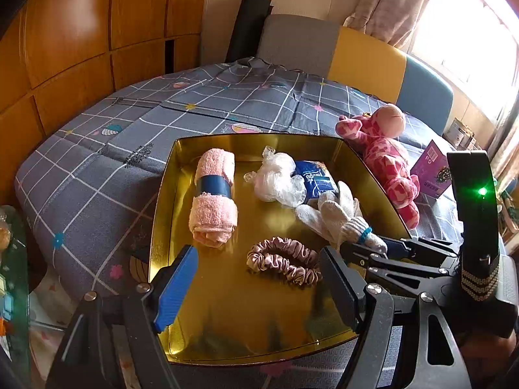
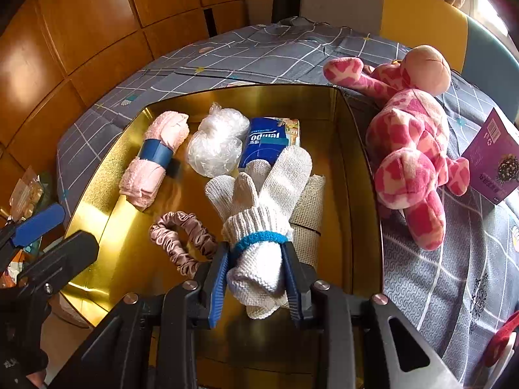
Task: Organize soft objects
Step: 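Carry the white glove over the gold tray and open the right tool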
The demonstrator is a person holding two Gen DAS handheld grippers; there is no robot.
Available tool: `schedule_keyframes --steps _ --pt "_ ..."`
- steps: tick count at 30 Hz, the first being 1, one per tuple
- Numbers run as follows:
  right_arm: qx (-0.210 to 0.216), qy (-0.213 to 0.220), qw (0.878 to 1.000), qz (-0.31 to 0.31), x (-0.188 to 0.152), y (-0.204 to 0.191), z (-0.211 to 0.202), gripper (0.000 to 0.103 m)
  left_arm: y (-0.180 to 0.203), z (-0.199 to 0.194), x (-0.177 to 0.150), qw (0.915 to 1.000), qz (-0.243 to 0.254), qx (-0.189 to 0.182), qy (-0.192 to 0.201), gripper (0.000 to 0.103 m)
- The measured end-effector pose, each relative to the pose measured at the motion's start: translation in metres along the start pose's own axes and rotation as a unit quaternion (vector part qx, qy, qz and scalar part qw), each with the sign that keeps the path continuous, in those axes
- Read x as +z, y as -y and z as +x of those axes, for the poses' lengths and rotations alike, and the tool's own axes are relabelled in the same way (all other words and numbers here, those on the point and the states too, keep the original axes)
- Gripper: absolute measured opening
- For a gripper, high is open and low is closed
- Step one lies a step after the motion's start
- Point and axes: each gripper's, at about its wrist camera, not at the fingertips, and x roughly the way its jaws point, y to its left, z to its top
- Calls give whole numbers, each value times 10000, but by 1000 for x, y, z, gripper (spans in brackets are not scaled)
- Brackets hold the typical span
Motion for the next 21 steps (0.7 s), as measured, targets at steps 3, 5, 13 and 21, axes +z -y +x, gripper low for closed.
schedule_keyframes --steps 3,5,13,21 --pt "65 32 9999 91 -2 2 -1 34 2 -1 0 10000 52 35 26 78" --pt "140 56 9998 149 -3 4 -3 37 2 -2 -1 10000 70 35 33 78" --pt "145 104 9997 154 -6 4 -8 41 5 -4 -3 9999 123 33 34 78" --pt "220 236 9993 212 -8 7 -17 46 7 -6 -3 9999 157 15 48 78"
